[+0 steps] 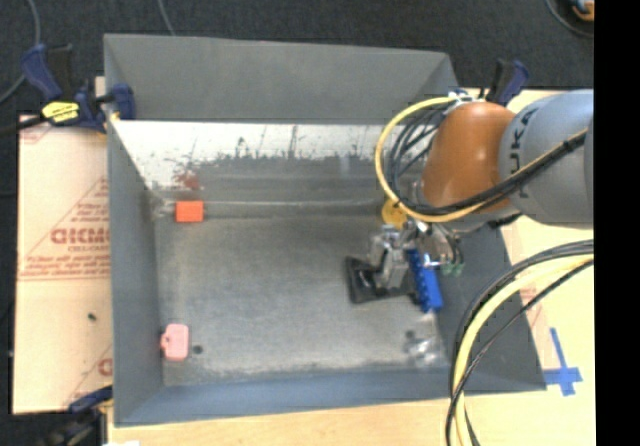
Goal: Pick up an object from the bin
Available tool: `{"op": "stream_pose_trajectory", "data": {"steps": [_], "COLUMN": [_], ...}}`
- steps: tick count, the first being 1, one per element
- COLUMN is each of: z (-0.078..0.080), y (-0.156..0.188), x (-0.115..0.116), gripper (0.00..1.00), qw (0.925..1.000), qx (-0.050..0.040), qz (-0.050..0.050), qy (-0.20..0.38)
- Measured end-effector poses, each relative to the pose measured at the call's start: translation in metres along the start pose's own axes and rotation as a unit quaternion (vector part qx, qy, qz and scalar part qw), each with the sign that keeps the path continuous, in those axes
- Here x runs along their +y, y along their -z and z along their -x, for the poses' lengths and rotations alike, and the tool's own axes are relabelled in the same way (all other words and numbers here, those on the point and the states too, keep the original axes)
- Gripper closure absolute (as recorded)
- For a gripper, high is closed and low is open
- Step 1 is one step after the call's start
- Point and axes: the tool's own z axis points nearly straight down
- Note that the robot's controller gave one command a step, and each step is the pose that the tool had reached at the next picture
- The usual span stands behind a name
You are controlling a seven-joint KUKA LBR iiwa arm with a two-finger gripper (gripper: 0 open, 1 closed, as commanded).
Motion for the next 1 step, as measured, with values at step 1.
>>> {"op": "stream_pose_trajectory", "data": {"steps": [1], "z": [-0.0064], "y": [0.0005], "x": [-0.002], "gripper": [1.0], "qw": [1.0], "qx": [-0.0039], "qz": [-0.001], "qy": [0.001]}}
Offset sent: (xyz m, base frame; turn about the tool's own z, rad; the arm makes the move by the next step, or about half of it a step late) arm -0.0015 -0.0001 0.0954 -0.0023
